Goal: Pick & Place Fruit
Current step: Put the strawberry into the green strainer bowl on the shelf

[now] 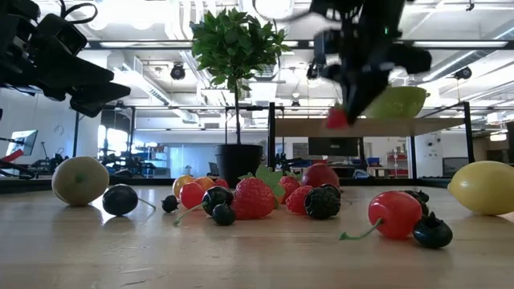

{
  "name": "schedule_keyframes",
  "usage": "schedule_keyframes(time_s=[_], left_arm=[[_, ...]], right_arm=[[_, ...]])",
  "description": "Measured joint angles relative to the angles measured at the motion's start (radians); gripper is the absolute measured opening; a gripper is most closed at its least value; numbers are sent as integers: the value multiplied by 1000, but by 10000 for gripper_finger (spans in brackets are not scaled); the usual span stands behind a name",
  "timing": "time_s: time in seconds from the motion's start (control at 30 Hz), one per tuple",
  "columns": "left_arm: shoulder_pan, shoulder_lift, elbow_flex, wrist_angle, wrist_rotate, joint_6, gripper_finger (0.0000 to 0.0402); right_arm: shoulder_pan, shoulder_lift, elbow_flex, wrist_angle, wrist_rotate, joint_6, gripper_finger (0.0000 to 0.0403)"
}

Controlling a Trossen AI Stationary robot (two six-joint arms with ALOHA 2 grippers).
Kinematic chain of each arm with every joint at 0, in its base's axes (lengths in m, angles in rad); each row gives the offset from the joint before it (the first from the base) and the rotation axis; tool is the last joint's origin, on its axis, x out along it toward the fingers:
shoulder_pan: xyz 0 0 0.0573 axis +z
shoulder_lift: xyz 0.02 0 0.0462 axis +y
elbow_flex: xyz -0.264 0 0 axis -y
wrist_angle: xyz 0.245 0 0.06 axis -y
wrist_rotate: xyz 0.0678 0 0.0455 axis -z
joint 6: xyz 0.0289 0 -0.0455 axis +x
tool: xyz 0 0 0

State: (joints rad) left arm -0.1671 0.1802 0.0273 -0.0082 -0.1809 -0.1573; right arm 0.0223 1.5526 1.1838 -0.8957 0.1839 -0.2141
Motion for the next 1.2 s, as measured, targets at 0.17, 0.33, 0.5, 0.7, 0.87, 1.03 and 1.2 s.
schedule_keyframes(time_s=[0.17, 0.33, 0.5, 0.7, 0.87, 1.03, 1.2], left_arm=[[0, 0, 0, 0, 0, 0, 229], [0, 0, 0, 0, 0, 0, 229], [0, 0, 0, 0, 0, 0, 229], [0, 0, 0, 0, 0, 0, 229], [0, 0, 0, 0, 0, 0, 229], [0, 0, 0, 0, 0, 0, 229], [0, 0, 0, 0, 0, 0, 229]], right_arm=[[-29, -109, 71, -70, 121, -2, 8], [-97, -233, 106, -74, 206, 2, 8], [-213, -331, 116, -71, 213, 16, 8], [-388, -386, 117, -94, 213, 26, 8], [-519, -386, 117, -140, 212, 28, 8], [-612, -373, 117, -184, 211, 20, 8], [-681, -373, 117, -204, 208, 6, 8]])
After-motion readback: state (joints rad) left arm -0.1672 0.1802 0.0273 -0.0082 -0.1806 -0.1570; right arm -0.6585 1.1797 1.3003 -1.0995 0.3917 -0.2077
